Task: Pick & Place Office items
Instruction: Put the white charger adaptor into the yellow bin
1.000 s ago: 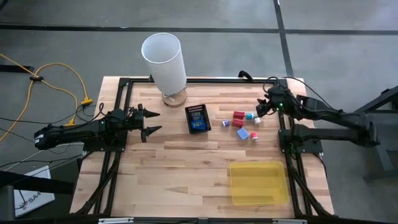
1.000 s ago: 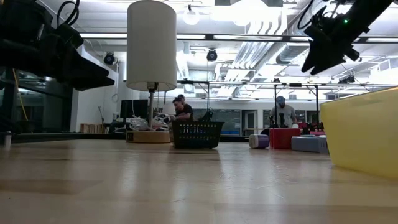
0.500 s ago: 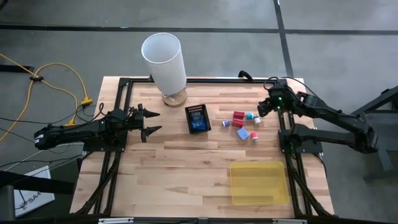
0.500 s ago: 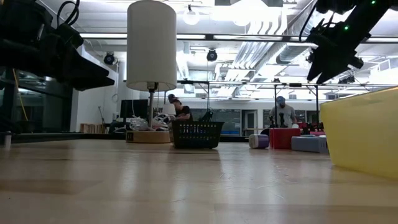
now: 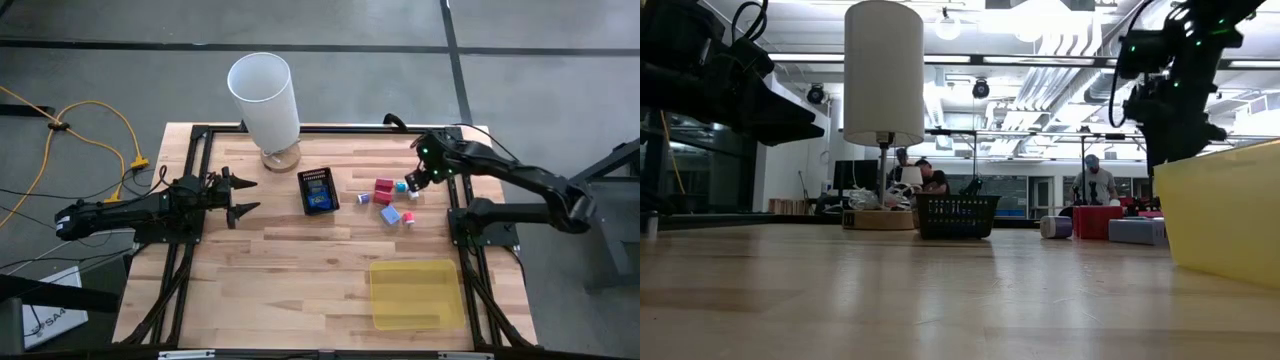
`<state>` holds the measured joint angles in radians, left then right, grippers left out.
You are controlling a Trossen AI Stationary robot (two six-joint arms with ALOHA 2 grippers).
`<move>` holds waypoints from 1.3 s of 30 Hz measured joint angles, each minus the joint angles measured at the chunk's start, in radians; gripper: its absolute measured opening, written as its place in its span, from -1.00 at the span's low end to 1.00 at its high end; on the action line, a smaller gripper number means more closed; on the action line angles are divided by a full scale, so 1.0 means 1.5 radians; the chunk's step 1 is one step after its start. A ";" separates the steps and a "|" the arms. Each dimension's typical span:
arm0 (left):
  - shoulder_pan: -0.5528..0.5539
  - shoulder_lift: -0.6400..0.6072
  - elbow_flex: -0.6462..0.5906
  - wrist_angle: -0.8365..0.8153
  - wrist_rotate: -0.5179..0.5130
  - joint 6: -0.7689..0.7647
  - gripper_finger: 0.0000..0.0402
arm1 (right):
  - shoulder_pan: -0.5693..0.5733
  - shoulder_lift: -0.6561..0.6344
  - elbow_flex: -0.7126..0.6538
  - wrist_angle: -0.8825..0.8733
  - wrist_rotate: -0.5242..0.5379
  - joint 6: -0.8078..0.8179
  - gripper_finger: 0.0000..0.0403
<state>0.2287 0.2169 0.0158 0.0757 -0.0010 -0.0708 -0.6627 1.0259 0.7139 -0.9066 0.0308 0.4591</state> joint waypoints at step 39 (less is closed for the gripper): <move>0.000 0.000 0.000 0.000 0.000 0.000 0.53 | 0.057 0.182 0.129 -0.155 0.040 0.165 -0.06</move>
<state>0.2290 0.2172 0.0158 0.0758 -0.0007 -0.0708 -0.5766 1.2984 0.9082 -1.1393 0.0903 0.7073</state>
